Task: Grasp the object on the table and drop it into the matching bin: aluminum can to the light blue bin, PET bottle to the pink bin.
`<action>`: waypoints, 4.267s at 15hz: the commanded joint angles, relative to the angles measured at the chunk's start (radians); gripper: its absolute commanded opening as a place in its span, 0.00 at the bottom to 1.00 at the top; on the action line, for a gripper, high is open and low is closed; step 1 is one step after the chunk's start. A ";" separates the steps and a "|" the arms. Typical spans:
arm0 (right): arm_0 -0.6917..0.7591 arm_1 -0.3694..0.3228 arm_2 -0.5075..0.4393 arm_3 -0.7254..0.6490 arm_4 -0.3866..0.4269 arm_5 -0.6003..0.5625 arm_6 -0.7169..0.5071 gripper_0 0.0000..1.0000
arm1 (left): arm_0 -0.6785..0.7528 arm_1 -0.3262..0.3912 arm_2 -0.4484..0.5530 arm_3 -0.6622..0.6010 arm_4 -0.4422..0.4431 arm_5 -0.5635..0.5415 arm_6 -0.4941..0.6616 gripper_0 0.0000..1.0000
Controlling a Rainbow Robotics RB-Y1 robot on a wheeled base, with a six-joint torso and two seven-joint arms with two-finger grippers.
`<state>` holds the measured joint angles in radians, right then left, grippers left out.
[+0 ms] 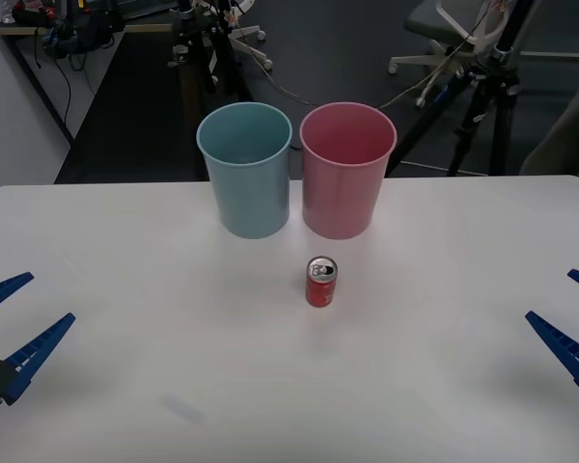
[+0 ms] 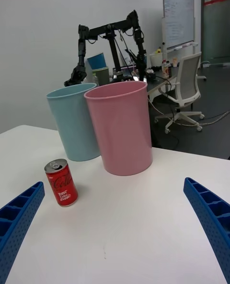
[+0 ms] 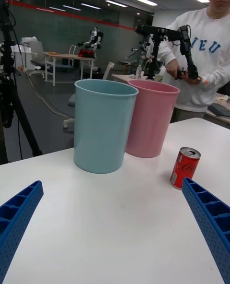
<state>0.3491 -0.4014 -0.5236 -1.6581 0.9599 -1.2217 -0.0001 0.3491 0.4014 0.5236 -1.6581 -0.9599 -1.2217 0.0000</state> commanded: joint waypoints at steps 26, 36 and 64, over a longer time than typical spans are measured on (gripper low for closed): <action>0.054 0.131 0.323 0.006 0.086 0.130 0.318 1.00 | 0.000 0.000 0.000 0.000 0.000 0.000 0.000 1.00; 0.014 0.136 0.576 0.004 0.079 0.453 0.414 1.00 | 0.000 0.000 0.000 0.000 0.000 0.000 0.000 1.00; -0.358 0.268 0.717 0.397 -0.058 0.645 0.706 1.00 | 0.000 0.000 0.000 0.000 0.000 0.000 0.000 1.00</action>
<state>-0.0030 -0.1391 0.1944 -1.2695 0.9010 -0.5778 0.6999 0.3490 0.4014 0.5236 -1.6581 -0.9599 -1.2217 0.0000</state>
